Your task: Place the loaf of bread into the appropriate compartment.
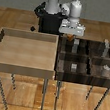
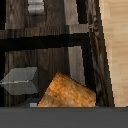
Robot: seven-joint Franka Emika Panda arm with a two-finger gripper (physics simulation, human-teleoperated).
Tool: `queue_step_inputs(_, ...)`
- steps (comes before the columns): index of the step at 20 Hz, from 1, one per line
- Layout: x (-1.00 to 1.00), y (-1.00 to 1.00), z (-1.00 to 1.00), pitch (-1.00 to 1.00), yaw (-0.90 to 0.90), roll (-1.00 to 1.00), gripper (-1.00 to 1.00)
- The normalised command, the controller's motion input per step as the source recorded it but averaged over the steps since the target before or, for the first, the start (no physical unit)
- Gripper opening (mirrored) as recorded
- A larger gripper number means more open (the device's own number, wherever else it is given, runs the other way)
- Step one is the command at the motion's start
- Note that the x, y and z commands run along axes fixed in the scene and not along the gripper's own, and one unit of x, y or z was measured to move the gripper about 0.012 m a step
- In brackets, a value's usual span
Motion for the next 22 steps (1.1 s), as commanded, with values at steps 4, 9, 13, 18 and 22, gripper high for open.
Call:
queue_step_inputs(4,0.05,1.00,0.00,0.00,0.00,0.00,-1.00)
queue_step_inputs(9,0.60,0.00,0.00,0.00,0.00,0.00,-1.00)
queue_step_inputs(13,1.00,0.00,0.00,0.00,0.00,0.00,-1.00)
queue_step_inputs(18,1.00,0.00,0.00,0.00,0.00,0.00,-1.00)
queue_step_inputs(22,1.00,0.00,0.00,0.00,0.00,0.00,-1.00)
